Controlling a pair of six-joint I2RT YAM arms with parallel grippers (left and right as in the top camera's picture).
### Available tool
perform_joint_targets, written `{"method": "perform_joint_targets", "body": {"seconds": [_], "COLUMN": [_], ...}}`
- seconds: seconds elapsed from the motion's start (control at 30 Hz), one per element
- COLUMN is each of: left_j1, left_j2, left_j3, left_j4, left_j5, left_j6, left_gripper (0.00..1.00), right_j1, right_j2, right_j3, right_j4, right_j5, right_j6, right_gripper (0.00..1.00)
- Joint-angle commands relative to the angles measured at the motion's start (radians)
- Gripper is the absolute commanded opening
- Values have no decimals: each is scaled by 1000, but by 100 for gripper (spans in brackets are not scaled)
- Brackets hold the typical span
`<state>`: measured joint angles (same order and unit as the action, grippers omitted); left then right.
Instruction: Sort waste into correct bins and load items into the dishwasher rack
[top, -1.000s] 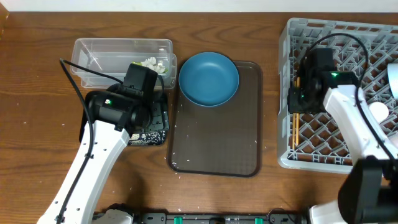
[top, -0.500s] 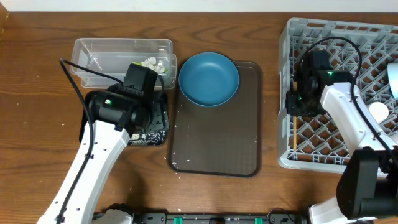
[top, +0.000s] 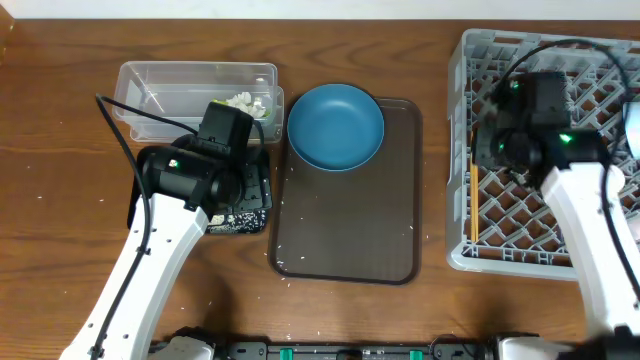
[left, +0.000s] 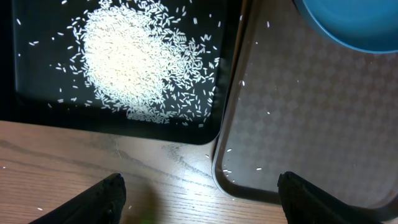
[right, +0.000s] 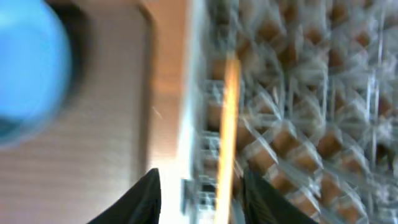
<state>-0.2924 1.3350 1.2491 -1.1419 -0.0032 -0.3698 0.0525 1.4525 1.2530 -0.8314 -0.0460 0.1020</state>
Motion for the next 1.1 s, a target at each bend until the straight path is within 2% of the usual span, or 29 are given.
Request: {"method": "perform_joint_targets", "body": {"seconds": [0.0, 0.07, 0.23, 0.43, 0.7, 0.87, 0.93, 1.0, 1.07], "left_j1": [1, 1, 2, 2, 1, 1, 2, 1, 1], "left_j2": [6, 6, 6, 6, 6, 6, 6, 6, 6], "left_j3": [-4, -4, -4, -4, -4, -4, -4, -4, -4], "left_j4": [-2, -2, -2, -2, -2, -2, -2, -2, -2], "left_j5": [-5, -5, -5, -5, -5, -5, -5, -5, -5], "left_j6": [-10, -10, -10, -10, -10, -10, -10, -10, -10], "left_gripper": [81, 81, 81, 81, 81, 81, 81, 81, 81], "right_j1": [29, 63, 163, 251, 282, 300, 304, 305, 304], "right_j2": [-46, -41, 50, 256, 467, 533, 543, 543, 536], "right_j3": [28, 27, 27, 27, 27, 27, 27, 27, 27], "right_j4": [71, 132, 244, 370, 508, 513, 498, 479, 466], "right_j5": [-182, -224, -154, -104, -103, -103, -91, -85, -85], "right_j6": [-2, 10, 106, 214, 349, 355, 354, 354, 354], "right_gripper": [42, 44, 51, 51, 49, 40, 27, 10, 1]}}
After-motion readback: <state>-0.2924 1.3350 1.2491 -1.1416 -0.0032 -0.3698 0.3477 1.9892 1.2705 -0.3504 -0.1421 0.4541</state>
